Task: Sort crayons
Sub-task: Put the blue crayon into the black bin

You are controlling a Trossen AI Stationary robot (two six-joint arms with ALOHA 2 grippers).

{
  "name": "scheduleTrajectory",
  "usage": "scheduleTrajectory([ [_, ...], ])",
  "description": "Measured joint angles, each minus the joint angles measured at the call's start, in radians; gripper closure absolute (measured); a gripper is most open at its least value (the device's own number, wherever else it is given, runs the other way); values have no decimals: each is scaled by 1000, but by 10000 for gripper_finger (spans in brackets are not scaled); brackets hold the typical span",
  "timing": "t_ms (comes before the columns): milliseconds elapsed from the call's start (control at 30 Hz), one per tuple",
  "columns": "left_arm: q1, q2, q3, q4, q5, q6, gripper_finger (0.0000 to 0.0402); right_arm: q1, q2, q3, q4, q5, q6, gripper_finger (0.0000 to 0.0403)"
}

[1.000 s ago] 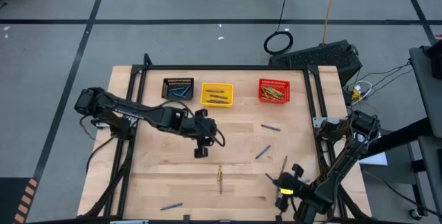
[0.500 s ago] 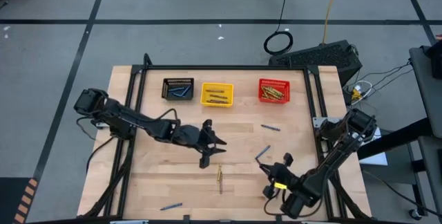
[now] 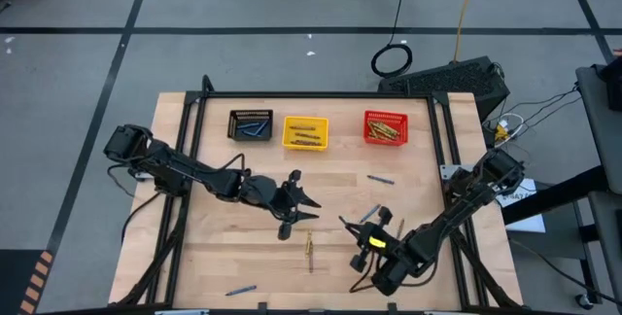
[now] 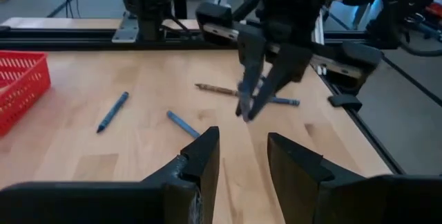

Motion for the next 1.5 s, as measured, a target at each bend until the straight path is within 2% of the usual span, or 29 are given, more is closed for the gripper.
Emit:
scheduleTrajectory([
  [267, 0, 0, 0, 10, 0, -1, 276, -61, -19, 0, 216, -1, -263, 403],
  [400, 0, 0, 0, 19, 0, -2, 276, -89, -46, 0, 259, -5, -348, 403],
  [800, 0, 0, 0, 33, 0, -4, 276, -134, -48, 0, 380, -36, -490, 403],
  [1000, 0, 0, 0, 89, 44, -5, 276, -163, -48, 0, 401, -88, -515, 403],
  [1267, 2, 0, 0, 97, 45, -5, 276, -181, -48, 0, 430, -92, -555, 403],
  [1500, 3, 0, 0, 76, -25, -4, 279, -190, -48, 0, 503, -91, -619, 403],
])
